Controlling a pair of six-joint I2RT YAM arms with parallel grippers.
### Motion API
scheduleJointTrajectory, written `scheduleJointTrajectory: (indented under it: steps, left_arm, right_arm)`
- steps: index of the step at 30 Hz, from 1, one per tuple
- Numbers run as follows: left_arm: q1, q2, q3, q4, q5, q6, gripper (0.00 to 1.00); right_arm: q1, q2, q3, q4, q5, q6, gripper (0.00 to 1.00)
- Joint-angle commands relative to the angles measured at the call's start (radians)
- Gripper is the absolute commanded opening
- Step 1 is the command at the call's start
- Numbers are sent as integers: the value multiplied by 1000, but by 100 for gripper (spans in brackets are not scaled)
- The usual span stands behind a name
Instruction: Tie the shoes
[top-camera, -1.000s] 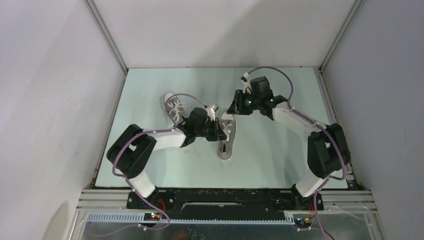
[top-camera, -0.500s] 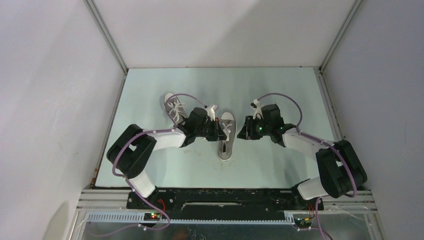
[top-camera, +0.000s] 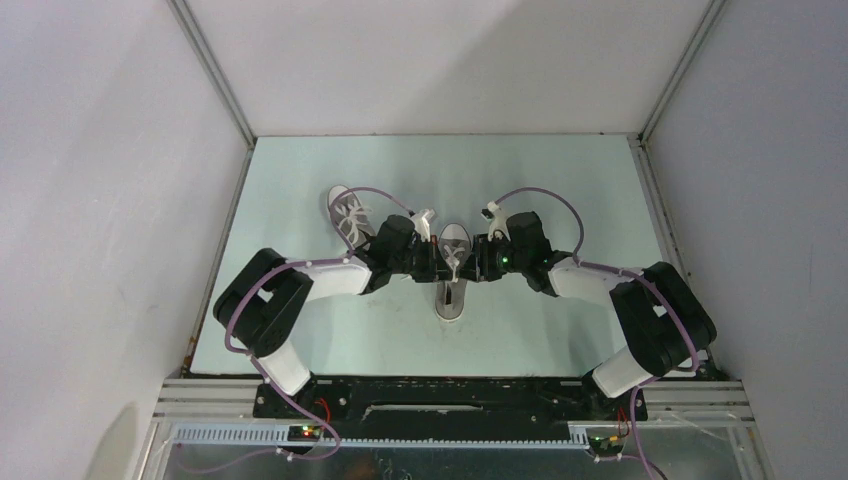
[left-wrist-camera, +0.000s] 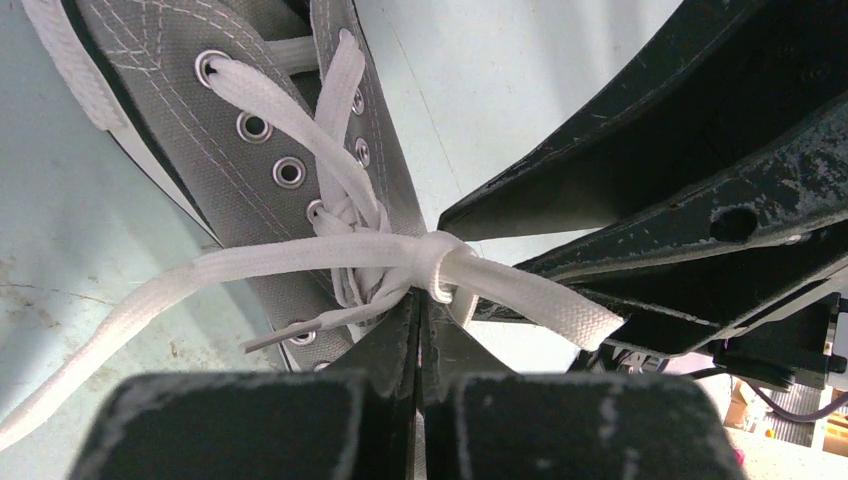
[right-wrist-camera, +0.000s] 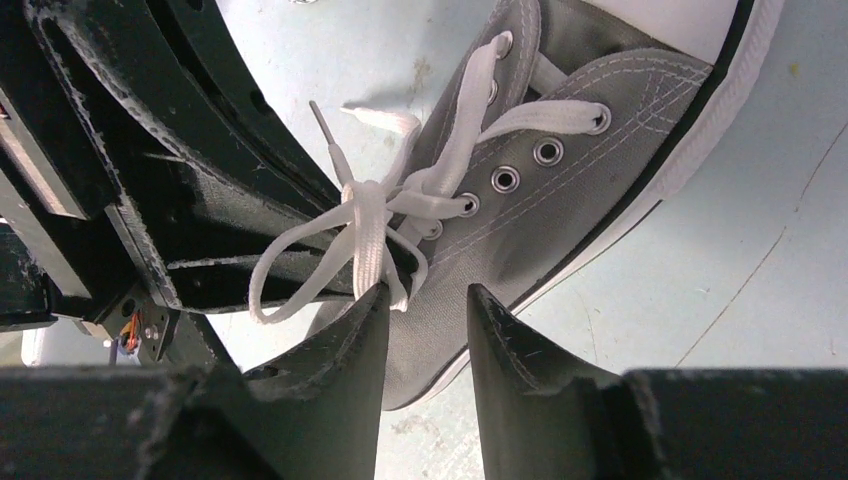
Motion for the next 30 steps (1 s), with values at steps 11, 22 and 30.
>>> scheduleJointTrajectory:
  steps: [11,22,30]
  left_arm:
    - [5,-3,12,16,18,-9,0]
    - [5,-55,-8,-8,-18,2,11]
    - [5,-159,-7,-111,-79,42,23]
  right_arm:
    - [16,40,2,112,-71,12,23]
    - [14,35,2,121,-76,50,0]
    - [15,22,25,65,-32,34,0]
